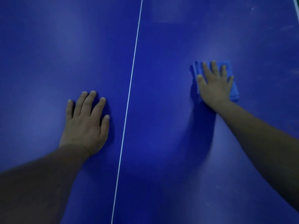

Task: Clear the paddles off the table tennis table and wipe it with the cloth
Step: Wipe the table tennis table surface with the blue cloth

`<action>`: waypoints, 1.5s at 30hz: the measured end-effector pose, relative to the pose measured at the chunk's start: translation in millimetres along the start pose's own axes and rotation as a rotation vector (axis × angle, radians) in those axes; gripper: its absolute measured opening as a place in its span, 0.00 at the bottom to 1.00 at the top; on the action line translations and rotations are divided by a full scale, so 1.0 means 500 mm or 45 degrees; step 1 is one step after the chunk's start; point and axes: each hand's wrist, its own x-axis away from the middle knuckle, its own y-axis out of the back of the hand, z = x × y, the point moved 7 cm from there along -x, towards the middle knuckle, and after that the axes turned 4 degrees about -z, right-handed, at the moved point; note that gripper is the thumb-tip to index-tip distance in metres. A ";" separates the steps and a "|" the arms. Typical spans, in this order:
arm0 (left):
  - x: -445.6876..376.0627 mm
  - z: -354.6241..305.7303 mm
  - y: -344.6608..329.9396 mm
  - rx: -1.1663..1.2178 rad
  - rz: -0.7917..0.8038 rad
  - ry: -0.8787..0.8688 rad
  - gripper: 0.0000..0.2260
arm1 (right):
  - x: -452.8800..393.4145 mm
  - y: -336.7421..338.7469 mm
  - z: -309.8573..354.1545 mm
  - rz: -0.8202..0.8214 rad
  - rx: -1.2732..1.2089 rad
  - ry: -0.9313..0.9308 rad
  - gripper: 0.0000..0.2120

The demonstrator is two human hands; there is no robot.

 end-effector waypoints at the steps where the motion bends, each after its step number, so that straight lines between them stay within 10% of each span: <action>1: 0.000 0.000 0.000 -0.001 0.001 -0.001 0.27 | 0.060 -0.005 0.021 -0.047 0.033 0.085 0.27; 8: -0.001 -0.005 0.005 0.007 -0.009 0.004 0.29 | 0.529 -0.037 0.100 0.167 -0.052 1.287 0.27; 15: 0.001 -0.012 0.013 -0.007 -0.035 -0.010 0.27 | 0.189 0.010 -0.081 -0.004 -0.076 -0.066 0.27; 23: 0.046 -0.013 0.030 -0.010 0.015 0.008 0.26 | 0.697 -0.024 0.060 0.099 -0.005 0.973 0.26; 30: 0.371 -0.005 0.068 0.121 0.035 0.033 0.28 | 0.486 0.011 -0.098 0.021 -0.096 -0.440 0.28; 37: 0.612 0.062 0.069 0.024 0.098 0.212 0.29 | 0.799 -0.033 0.195 0.120 -0.033 0.804 0.26; 42: 0.619 0.061 0.061 -0.073 0.103 0.171 0.30 | 0.635 -0.006 -0.013 0.088 -0.008 -0.175 0.27; 45: 0.622 0.062 0.059 -0.106 0.108 0.154 0.30 | 0.650 -0.011 0.047 0.046 -0.056 -0.350 0.28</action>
